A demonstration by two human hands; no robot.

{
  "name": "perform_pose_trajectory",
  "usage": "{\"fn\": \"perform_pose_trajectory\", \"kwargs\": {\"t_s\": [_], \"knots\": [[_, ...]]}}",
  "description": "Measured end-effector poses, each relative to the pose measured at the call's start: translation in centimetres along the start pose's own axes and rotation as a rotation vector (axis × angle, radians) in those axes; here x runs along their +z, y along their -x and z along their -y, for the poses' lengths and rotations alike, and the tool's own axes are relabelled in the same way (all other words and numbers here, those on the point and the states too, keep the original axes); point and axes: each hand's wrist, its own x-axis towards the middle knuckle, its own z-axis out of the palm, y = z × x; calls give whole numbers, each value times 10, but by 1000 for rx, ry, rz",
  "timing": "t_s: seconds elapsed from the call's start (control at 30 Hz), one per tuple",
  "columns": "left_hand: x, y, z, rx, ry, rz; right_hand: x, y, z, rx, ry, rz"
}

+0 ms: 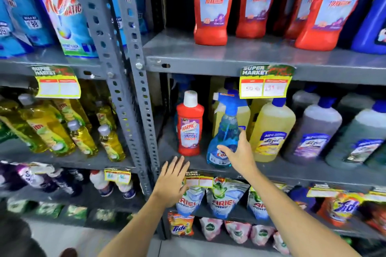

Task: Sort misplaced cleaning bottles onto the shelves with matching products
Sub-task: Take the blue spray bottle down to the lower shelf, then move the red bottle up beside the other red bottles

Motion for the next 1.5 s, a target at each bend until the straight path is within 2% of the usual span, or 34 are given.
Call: {"fn": "perform_pose_trajectory", "kwargs": {"t_s": [0.3,0.5,0.6,0.7,0.77,0.8,0.9,1.0,1.07,1.23,1.4,1.5], "knots": [[6,2,1,21,1,-22,7,0,-7,-51,37,54],[9,2,3,17,-2,-25,3,-5,-13,-90,187,-56],[10,2,2,12,-4,-27,2,0,-15,-48,149,-71],[10,2,2,19,-3,-38,0,9,-9,-6,38,-278],[10,2,3,26,-15,-42,0,13,6,-121,43,-401],[10,2,3,28,-26,-41,3,14,15,-213,58,-409],[10,2,3,32,-14,-55,22,20,45,-396,108,-252],[9,2,3,27,-18,-47,48,17,58,-295,135,-39],[10,2,1,20,-54,-46,65,9,62,-177,123,15],[7,1,-3,25,-73,-24,90,-24,69,96,-77,-8],[2,-5,-3,64,-67,7,94,-45,55,166,-136,-6],[-21,-17,7,46,-99,-67,87,-57,70,104,-180,-35]]}}
